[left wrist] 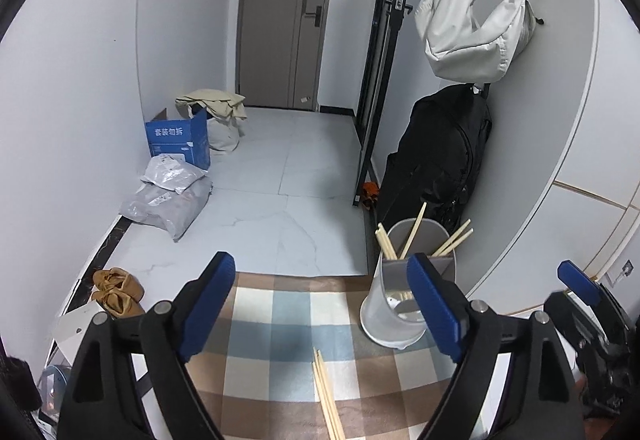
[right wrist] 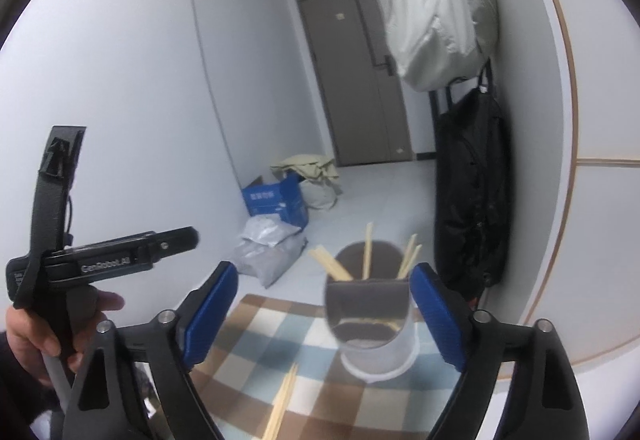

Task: Organize utensils
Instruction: 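Move both grippers back over the chopstick bundle on the mat, then lower the right gripper onto the bundle and grasp one chopstick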

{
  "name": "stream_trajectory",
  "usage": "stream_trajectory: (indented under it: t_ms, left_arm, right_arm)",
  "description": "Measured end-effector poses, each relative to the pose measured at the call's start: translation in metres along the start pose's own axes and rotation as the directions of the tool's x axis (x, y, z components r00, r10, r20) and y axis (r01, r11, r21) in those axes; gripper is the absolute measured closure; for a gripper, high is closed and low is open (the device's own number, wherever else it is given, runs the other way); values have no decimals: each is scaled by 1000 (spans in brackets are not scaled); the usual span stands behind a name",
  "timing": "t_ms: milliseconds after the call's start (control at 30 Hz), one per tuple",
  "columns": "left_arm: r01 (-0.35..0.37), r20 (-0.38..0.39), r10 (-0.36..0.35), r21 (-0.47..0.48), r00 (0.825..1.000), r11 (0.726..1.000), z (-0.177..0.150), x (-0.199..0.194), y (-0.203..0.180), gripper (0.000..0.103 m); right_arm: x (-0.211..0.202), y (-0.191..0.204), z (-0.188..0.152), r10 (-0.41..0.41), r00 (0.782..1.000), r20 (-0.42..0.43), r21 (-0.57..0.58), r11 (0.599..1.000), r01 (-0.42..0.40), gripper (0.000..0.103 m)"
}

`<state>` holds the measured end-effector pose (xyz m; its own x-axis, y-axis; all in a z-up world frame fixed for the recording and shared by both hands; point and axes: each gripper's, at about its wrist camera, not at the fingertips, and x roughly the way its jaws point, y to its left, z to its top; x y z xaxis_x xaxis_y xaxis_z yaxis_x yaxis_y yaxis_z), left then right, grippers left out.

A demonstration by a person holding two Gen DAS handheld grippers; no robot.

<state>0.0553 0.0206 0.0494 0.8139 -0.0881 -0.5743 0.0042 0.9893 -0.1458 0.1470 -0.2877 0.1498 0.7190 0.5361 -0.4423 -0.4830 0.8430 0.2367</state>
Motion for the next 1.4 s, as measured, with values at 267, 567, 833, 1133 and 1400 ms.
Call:
stream_trajectory:
  t_ms: [267,567,833,1133,1400]
  left_arm:
    - [-22,52,22,1,998,1000,-35,-6,10,9]
    - [-53,48,55,-29,997,998,-74,7,36,4]
    - [-85,-62,80,-77,995,993,-79,20,73,4]
    - [-141,-56,134,-127,989,982,-76,22,106,4]
    - [-127,-89,111,-202,990,971,-75,28,129,4]
  right_arm:
    - [-9,25,-39,23,1000,-1,-41,999,-23,0]
    - [16,30,-85,-3,993,-119,-30,1000,-1,0]
    - [66,46,-100,-17,955,-296,-70,998,-4,0]
    - [161,54,-126,-11,825,-565,-86,995,-46,48]
    - [224,54,-152,-55,703,-709,-99,995,-22,80]
